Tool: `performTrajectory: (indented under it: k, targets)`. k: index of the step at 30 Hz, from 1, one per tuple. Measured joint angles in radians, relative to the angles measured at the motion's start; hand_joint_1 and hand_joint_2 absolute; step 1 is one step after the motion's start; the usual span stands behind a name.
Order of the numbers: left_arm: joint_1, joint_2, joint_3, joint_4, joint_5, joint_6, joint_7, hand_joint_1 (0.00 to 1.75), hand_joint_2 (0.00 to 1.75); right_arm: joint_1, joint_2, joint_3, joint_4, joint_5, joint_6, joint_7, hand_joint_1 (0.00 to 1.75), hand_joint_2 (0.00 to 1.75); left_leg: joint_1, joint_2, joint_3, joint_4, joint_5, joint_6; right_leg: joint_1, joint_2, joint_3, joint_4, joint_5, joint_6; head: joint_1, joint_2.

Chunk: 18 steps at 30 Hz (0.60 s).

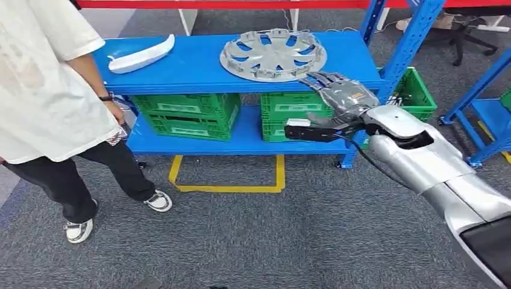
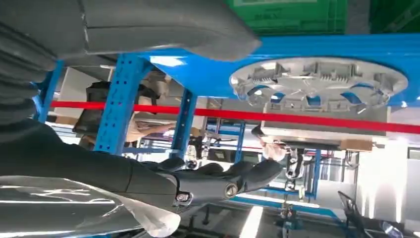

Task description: Take the parts from the cabinet and place them on the table.

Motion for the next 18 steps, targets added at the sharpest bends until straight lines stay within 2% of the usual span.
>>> performTrajectory:
  k: [1, 2, 4, 5, 6, 9, 10, 11, 12, 14, 15, 16, 17, 18]
  targets:
    - [0.001, 0.000, 0.000, 0.000, 0.000, -0.001, 0.000, 0.00, 0.00, 0.003, 0.000, 0.000, 0.001, 0.000, 0.000, 0.000, 0.00, 0.00, -0.002, 0.000, 0.003, -0.011, 0.020, 0.005, 0.003, 0.001, 0.001, 0.000, -0.001, -0.002, 0.000, 0.000]
    - [0.001, 0.000, 0.000, 0.000, 0.000, -0.001, -0.001, 0.00, 0.00, 0.002, 0.000, 0.000, 0.002, 0.000, 0.000, 0.000, 0.00, 0.00, -0.005, 0.000, 0.022, -0.058, 0.056, 0.013, 0.006, 0.002, 0.001, 0.000, -0.001, -0.002, 0.000, 0.000]
    - [0.001, 0.000, 0.000, 0.000, 0.000, -0.001, -0.001, 0.00, 0.00, -0.001, 0.000, -0.002, 0.002, 0.000, 0.000, 0.000, 0.00, 0.00, -0.018, -0.001, 0.092, -0.223, 0.147, 0.034, 0.008, 0.004, 0.002, 0.000, -0.001, -0.002, 0.000, 0.000]
    - [0.001, 0.003, 0.000, 0.000, 0.000, -0.002, -0.001, 0.00, 0.00, -0.001, 0.000, -0.002, 0.003, 0.000, 0.000, 0.000, 0.00, 0.00, -0.025, -0.003, 0.120, -0.271, 0.145, 0.047, 0.011, 0.003, 0.000, -0.001, -0.002, -0.002, 0.001, 0.000]
    - [0.001, 0.003, 0.000, 0.000, 0.000, -0.004, -0.002, 0.00, 0.00, 0.000, 0.000, -0.002, 0.005, 0.000, 0.000, 0.001, 0.00, 0.00, -0.026, -0.003, 0.122, -0.290, 0.149, 0.046, 0.012, 0.005, -0.003, 0.000, -0.002, -0.001, 0.002, 0.000]
    - [0.002, 0.005, 0.001, 0.000, 0.000, -0.012, -0.002, 0.00, 0.00, 0.005, 0.000, -0.003, 0.005, 0.000, 0.000, 0.004, 0.00, 0.00, -0.029, -0.003, 0.124, -0.306, 0.141, 0.049, 0.010, 0.001, -0.008, -0.006, 0.006, 0.011, 0.001, 0.000]
    - [0.002, 0.005, 0.001, 0.000, 0.000, -0.013, -0.002, 0.00, 0.00, 0.003, 0.000, -0.006, 0.005, 0.000, 0.000, 0.006, 0.00, 0.00, -0.018, -0.001, 0.131, -0.326, 0.150, 0.050, 0.011, 0.001, -0.015, -0.001, -0.005, 0.015, 0.002, 0.000]
    - [0.001, 0.004, 0.001, 0.000, 0.000, -0.015, -0.003, 0.00, 0.00, 0.000, 0.000, -0.010, 0.005, 0.000, 0.000, 0.008, 0.00, 1.75, -0.019, 0.000, 0.132, -0.331, 0.154, 0.052, 0.011, 0.001, -0.028, 0.021, -0.027, 0.018, 0.004, 0.000]
    - [0.001, 0.005, 0.001, 0.000, 0.000, -0.015, -0.003, 0.00, 0.00, -0.004, 0.000, -0.010, 0.005, 0.000, 0.000, 0.011, 0.00, 1.75, -0.018, 0.001, 0.131, -0.331, 0.155, 0.055, 0.011, 0.001, -0.052, 0.078, -0.061, 0.021, 0.007, 0.000]
    - [0.000, 0.005, 0.001, 0.000, 0.000, -0.014, -0.002, 0.00, 0.00, 0.004, 0.000, -0.010, 0.005, 0.001, -0.003, 0.015, 0.00, 1.75, -0.018, 0.001, 0.131, -0.331, 0.155, 0.055, 0.009, 0.001, -0.120, 0.233, -0.123, 0.028, 0.004, 0.000]
    - [0.001, 0.005, 0.001, 0.000, 0.000, -0.011, 0.000, 0.00, 0.00, 0.011, 0.000, -0.010, 0.006, 0.003, -0.004, 0.017, 0.00, 1.75, -0.018, 0.001, 0.131, -0.330, 0.155, 0.055, 0.008, 0.001, -0.145, 0.283, -0.134, 0.032, 0.006, 0.000]
    - [0.002, 0.005, 0.002, 0.000, 0.000, -0.009, 0.002, 0.00, 0.00, 0.017, 0.000, -0.010, 0.007, 0.004, -0.004, 0.018, 0.00, 1.75, -0.016, 0.000, 0.131, -0.328, 0.155, 0.054, 0.006, 0.001, -0.149, 0.284, -0.119, 0.035, 0.005, 0.000]
    - [0.004, 0.004, 0.002, 0.000, 0.000, -0.008, 0.003, 0.00, 0.00, 0.018, 0.000, -0.011, 0.008, 0.005, -0.004, 0.018, 0.00, 1.75, -0.015, 0.000, 0.131, -0.326, 0.154, 0.054, 0.004, 0.000, -0.128, 0.238, -0.084, 0.038, 0.006, 0.000]
    - [0.004, 0.003, 0.002, 0.000, 0.000, -0.007, 0.003, 0.00, 0.00, 0.018, 0.000, -0.013, 0.008, 0.005, -0.005, 0.018, 0.00, 1.75, -0.013, -0.001, 0.131, -0.323, 0.152, 0.050, 0.001, -0.001, -0.088, 0.155, -0.037, 0.039, 0.005, 0.000]
